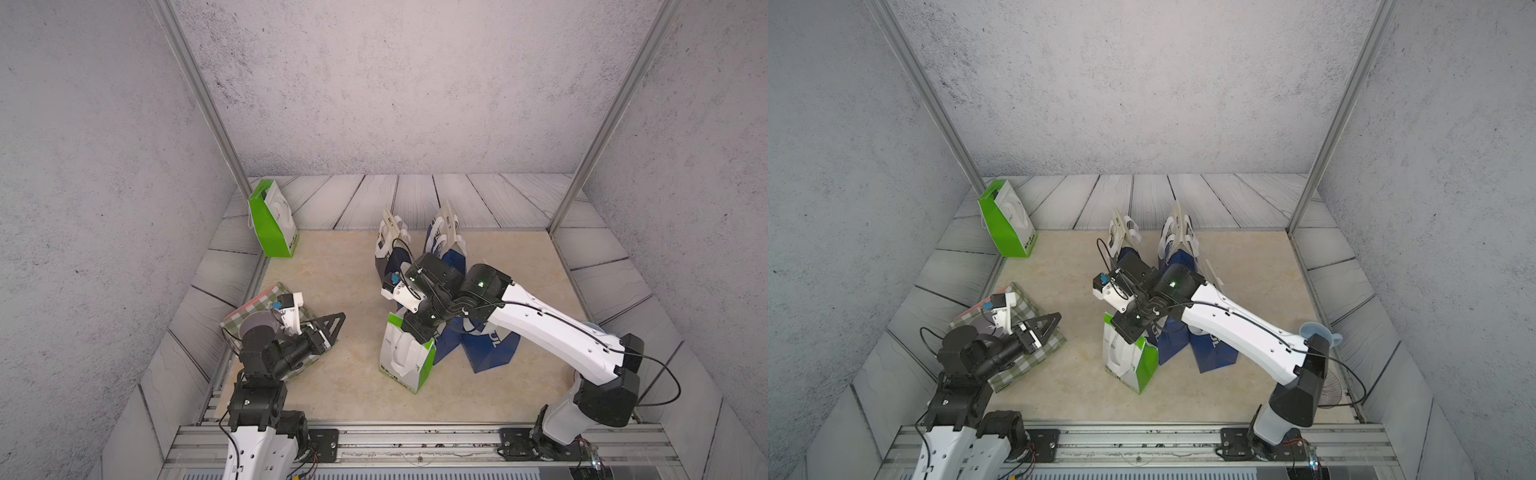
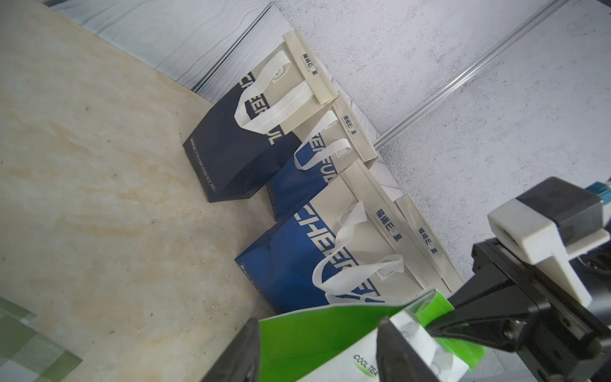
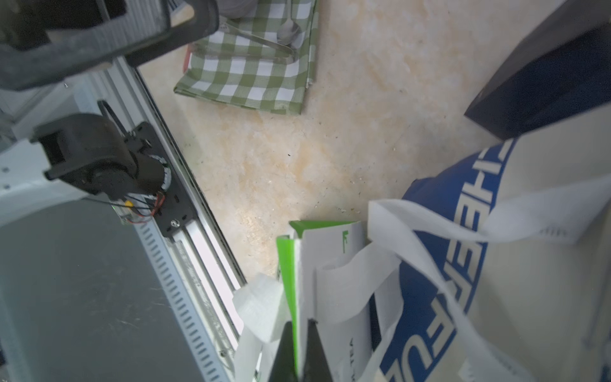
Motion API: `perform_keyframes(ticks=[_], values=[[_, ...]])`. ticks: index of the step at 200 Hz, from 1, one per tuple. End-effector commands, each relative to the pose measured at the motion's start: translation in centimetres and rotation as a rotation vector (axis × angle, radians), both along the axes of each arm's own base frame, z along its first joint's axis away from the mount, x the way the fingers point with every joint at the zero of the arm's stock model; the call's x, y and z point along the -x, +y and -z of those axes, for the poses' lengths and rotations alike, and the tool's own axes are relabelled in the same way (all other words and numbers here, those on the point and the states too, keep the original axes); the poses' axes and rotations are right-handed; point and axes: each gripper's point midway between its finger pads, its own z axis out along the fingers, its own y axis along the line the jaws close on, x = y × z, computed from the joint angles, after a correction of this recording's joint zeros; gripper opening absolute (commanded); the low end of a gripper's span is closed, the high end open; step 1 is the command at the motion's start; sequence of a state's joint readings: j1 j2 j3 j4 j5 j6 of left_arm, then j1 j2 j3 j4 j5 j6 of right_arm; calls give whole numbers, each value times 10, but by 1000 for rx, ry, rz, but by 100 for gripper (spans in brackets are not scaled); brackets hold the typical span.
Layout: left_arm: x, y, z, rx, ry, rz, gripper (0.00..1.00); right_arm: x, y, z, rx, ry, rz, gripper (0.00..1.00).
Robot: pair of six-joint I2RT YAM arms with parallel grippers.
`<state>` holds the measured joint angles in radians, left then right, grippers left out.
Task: Open the takeout bag
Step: Adjust the takeout bag at the center of the board.
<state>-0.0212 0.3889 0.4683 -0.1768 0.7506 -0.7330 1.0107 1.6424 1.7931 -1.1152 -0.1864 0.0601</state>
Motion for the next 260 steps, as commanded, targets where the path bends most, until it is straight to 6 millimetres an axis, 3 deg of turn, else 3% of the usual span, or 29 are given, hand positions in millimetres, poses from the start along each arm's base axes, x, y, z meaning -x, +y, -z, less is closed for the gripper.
perform_keyframes(ticks=[1,41,84,146,203,236,260], values=[[7,-2,-5,-37,-84,14,59,-1,12,-18,-10,-64,-166,0],[0,-7,8,-13,-90,40,61,-9,27,-15,61,-142,-394,0],[14,-20,12,-34,-142,87,63,-12,42,-14,24,-214,-599,0],[20,-34,25,-32,-188,135,69,-12,42,-12,-23,-178,-696,0],[21,-50,38,-13,-207,183,68,-8,41,-11,-37,-165,-702,11],[24,-60,49,-25,-210,207,66,-8,44,-12,-62,-155,-683,29],[28,-68,50,-35,-209,248,58,-9,44,-17,-70,-167,-657,40]])
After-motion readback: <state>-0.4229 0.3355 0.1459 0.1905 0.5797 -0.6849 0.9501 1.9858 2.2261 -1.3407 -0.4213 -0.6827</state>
